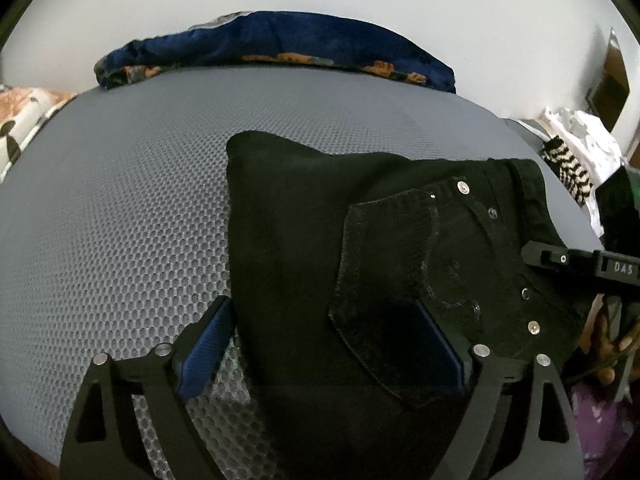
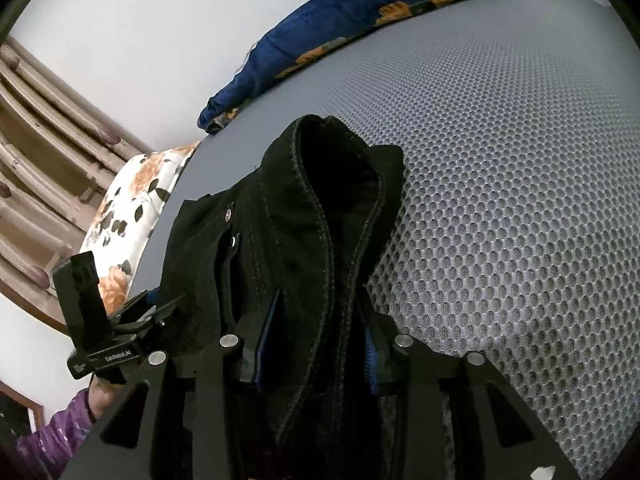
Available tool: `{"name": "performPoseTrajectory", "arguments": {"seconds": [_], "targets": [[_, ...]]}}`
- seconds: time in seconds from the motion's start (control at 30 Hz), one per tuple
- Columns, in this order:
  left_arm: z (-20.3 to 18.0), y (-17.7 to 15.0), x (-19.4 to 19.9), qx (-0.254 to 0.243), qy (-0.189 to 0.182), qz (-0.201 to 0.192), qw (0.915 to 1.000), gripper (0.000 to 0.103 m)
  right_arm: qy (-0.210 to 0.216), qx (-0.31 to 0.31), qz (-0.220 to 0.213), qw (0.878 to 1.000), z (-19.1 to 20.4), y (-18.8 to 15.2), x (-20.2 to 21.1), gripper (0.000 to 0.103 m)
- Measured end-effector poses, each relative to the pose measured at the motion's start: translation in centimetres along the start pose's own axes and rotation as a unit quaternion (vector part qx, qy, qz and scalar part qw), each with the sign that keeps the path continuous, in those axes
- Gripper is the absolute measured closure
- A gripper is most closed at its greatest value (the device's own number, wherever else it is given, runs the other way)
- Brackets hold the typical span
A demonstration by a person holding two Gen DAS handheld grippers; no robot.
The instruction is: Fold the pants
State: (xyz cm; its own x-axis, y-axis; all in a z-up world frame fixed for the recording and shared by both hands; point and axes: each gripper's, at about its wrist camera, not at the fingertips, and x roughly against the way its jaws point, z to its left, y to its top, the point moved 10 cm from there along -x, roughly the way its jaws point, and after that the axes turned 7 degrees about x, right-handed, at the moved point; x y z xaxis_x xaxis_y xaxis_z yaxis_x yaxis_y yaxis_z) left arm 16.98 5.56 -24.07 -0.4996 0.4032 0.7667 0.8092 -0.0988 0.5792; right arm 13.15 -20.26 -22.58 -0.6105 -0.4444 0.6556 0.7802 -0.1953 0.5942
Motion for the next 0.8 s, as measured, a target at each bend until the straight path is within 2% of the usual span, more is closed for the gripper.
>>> {"name": "performPoseTrajectory", "arguments": {"seconds": [0.3,0.37,0.47,0.63,0.8], "targets": [[-0.1,-0.1,-0.2,-0.005,0.001,-0.003,1.0000,0.014,-0.019,0.005,0.019,1.000,0.4,0.2,-0.4,0.071],[-0.2,-0.1,-0.2,-0.010,-0.002,-0.006,0.9999,0.014,-0.036,0.026,0.022,0.999,0.8,0.5,-0.7,0.072],[-1.1,-0.1,0.0,-0.037,-0.012,-0.014,0.9992,0.028,-0.054,0.056,0.018,0.997,1.6,0.6,-0.9,0.073],[-1.8,0.3,0.8,-0.065,0.012,-0.033,0.9972,0.058,-0.052,0.065,0.008,0.997,2.3,0.6,-0.6,0.079],[-1.2,1.0,1.1,-0.046,0.005,-0.036,0.9983,0.068,-0.035,0.048,-0.001,0.998,2.3,0.7,-0.1,0.080]]}}
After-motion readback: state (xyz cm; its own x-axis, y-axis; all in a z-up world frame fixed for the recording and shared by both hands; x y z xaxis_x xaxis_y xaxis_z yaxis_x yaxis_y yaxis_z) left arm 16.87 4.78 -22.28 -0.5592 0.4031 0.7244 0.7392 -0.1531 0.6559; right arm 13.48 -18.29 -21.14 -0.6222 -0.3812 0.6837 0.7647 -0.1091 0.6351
